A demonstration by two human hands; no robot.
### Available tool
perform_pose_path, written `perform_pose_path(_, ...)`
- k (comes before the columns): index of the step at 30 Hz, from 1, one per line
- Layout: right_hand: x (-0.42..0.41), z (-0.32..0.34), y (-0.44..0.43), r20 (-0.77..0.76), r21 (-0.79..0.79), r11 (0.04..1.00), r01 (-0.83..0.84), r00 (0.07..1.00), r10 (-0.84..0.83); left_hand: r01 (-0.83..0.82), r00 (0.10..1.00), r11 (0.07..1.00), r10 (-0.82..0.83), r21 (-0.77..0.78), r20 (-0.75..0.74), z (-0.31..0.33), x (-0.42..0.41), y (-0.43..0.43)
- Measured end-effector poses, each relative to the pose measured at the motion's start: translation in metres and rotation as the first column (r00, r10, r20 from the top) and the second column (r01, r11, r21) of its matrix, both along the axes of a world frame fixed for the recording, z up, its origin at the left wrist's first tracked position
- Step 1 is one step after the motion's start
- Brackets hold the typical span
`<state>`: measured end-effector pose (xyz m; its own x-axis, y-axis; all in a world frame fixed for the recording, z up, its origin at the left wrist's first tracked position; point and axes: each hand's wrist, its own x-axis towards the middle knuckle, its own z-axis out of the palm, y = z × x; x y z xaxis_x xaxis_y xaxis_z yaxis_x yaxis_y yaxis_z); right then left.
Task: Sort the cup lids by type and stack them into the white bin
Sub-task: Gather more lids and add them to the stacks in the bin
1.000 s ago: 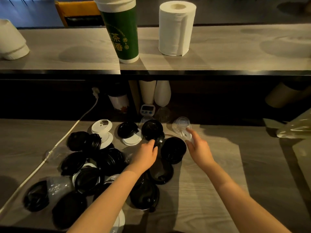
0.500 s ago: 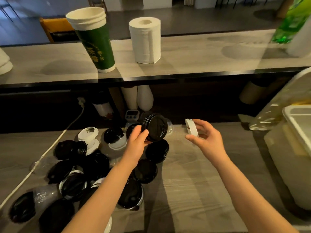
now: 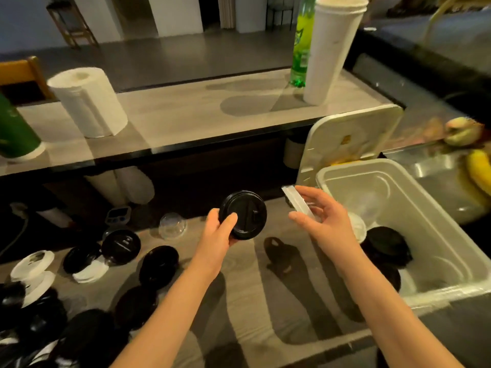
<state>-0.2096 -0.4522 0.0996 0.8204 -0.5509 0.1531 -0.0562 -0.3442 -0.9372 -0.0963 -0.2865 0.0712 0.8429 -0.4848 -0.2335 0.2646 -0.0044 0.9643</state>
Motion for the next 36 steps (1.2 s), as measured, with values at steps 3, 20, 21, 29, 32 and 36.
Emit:
perform_pose_path(3,-0.018,0.005,-0.041,0.001,-0.012,1.000,0.013,1.000,-0.013,-0.006,1.000,1.000,0.006,0.012,0.031,0.004,-0.012,-0.032)
perform_pose_path(20,-0.023,-0.066,-0.171,-0.649,-0.451,0.729,-0.515,0.750,0.128,-0.098,0.995,0.994,0.098,0.041,-0.001,-0.006,-0.057,-0.123)
perform_pose_path(21,-0.022,-0.069,-0.171,-0.669,-0.501,0.650,-0.571,0.732,0.127,-0.107,0.994,0.993,0.107,0.042,-0.004,-0.006,-0.059,-0.123)
perform_pose_path(29,-0.027,-0.085,-0.180,-0.735,-0.524,0.423,-0.739,0.643,0.214,-0.150,0.989,0.988,0.151,0.044,-0.006,-0.007,-0.064,-0.124)
perform_pose_path(32,-0.029,-0.079,-0.187,-0.639,-0.489,0.581,-0.650,0.721,0.270,-0.157,0.987,0.987,0.157,0.041,-0.016,-0.008,-0.064,-0.128)
perform_pose_path(36,-0.021,-0.064,-0.200,-0.772,-0.331,0.624,-0.708,0.584,0.253,-0.148,0.989,0.988,0.149,0.039,-0.024,-0.010,-0.065,-0.131)
